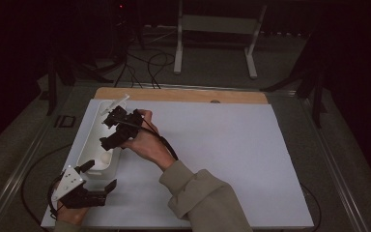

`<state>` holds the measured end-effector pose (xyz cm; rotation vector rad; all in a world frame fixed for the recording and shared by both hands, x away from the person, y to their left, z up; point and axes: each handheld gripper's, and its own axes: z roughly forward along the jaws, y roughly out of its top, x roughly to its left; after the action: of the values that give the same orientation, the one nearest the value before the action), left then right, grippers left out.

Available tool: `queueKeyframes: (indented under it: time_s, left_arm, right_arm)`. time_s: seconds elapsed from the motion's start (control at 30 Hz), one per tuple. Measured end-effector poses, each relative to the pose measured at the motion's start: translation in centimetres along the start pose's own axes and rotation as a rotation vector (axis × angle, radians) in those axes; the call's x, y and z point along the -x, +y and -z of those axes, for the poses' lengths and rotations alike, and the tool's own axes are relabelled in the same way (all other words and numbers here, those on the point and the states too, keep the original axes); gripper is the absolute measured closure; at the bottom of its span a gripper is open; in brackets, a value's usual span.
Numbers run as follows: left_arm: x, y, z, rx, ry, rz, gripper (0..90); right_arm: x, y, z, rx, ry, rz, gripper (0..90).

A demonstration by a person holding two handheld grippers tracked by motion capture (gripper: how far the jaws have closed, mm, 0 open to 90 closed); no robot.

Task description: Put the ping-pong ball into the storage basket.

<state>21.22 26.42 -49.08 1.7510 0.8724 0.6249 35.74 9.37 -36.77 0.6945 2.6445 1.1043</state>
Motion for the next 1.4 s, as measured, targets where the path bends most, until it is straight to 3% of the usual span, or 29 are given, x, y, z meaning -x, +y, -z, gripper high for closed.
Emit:
queueKeyframes:
  time_s: [0.7, 1.4]
  left_arm:
    - [0.1, 0.0, 0.0, -0.003, -0.001, 0.001, 0.1]
    - [0.2, 0.0, -0.1, -0.005, -0.001, -0.002, 0.1]
  right_arm:
    - [2.5, -3.4, 3.2, 0.023, -0.028, -0.025, 8.6]
    - [5.1, -9.4, 7.0, 0.066, -0.069, -0.090, 8.5]
